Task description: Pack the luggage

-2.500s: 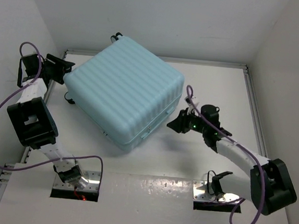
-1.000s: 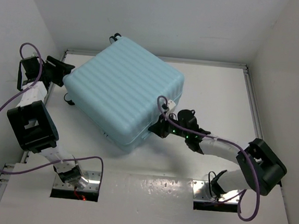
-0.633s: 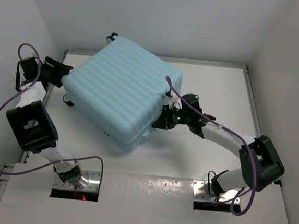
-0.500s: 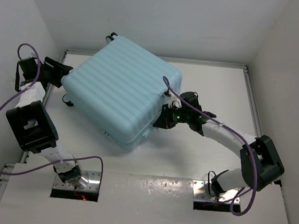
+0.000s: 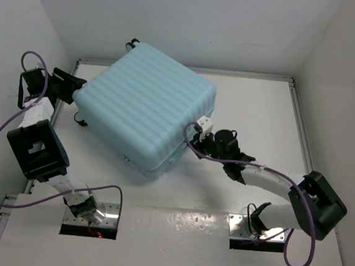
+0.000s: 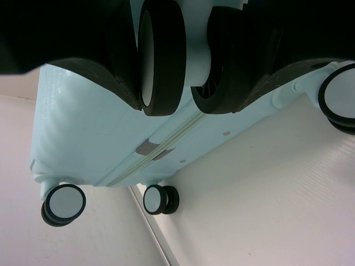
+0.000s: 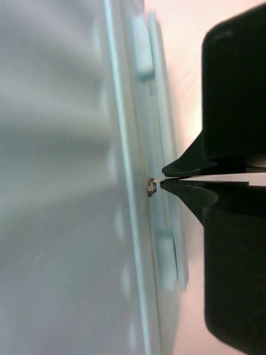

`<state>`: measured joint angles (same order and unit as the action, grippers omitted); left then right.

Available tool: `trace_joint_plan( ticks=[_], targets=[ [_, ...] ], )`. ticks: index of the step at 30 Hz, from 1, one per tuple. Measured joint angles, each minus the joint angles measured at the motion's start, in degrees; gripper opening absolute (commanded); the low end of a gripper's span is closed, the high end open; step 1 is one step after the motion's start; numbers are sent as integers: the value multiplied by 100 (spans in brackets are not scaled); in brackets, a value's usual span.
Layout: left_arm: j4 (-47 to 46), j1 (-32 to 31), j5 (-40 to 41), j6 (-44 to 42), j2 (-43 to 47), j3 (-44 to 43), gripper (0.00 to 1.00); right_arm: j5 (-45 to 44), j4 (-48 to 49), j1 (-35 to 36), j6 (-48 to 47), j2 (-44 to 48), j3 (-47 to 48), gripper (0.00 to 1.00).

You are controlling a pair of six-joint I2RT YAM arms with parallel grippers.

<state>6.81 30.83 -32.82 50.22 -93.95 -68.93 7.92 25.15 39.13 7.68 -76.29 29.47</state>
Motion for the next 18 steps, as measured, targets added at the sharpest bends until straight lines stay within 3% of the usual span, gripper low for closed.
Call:
trace_joint_plan(
  ticks=[4, 8, 13, 18],
  targets=[
    [68, 0, 2, -61, -22, -50, 0, -544, 1276, -76, -229, 28, -669, 0],
    [551, 9, -52, -334, -238, -444, 0, -739, 1893, -450, -280, -140, -824, 0],
    [1768, 9, 105, -916, -903, -1606, 0, -560, 2262, -1154, -256, -490, -686, 0],
    [1875, 157, 870, -1668, -1744, -2983, 0, -129, 2382, -1963, -203, -1102, -164, 0]
  ],
)
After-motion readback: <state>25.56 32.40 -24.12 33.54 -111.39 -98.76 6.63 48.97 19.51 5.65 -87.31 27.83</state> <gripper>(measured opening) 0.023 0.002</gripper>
